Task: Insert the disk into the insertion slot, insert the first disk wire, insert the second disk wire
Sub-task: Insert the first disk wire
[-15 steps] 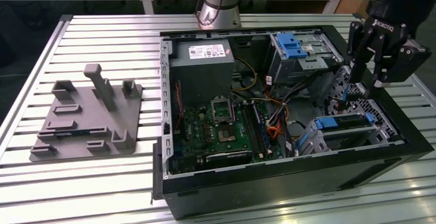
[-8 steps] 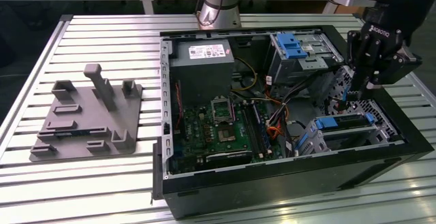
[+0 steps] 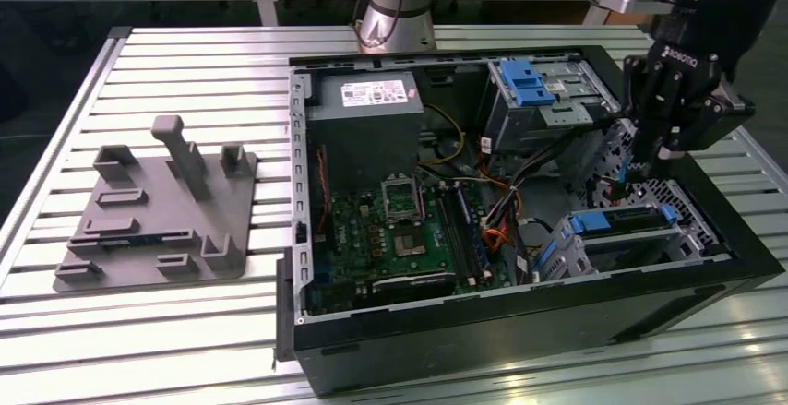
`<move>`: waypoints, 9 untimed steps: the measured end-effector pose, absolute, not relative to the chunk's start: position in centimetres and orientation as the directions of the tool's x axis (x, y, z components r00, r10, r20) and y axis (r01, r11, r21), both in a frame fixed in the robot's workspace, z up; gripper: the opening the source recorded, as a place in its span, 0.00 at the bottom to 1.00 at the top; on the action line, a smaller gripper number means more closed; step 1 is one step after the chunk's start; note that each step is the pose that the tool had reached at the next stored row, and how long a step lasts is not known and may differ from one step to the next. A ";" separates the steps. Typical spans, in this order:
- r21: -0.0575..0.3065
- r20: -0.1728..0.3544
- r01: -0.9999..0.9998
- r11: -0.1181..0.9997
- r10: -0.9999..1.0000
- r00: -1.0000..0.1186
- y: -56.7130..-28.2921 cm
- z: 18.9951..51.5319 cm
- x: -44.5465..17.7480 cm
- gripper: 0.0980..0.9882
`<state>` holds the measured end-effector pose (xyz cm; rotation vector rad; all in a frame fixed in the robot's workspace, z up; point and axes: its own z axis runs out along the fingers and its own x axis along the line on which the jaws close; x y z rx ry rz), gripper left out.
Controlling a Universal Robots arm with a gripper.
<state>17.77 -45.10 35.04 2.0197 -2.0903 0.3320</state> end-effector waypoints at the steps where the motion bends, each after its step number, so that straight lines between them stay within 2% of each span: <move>1: -0.012 0.308 -0.999 0.031 -0.951 -0.033 -45.1 34.9 17.8 0.29; 9: -0.012 0.309 -1.000 0.025 -0.951 -0.027 -44.7 34.0 18.0 0.29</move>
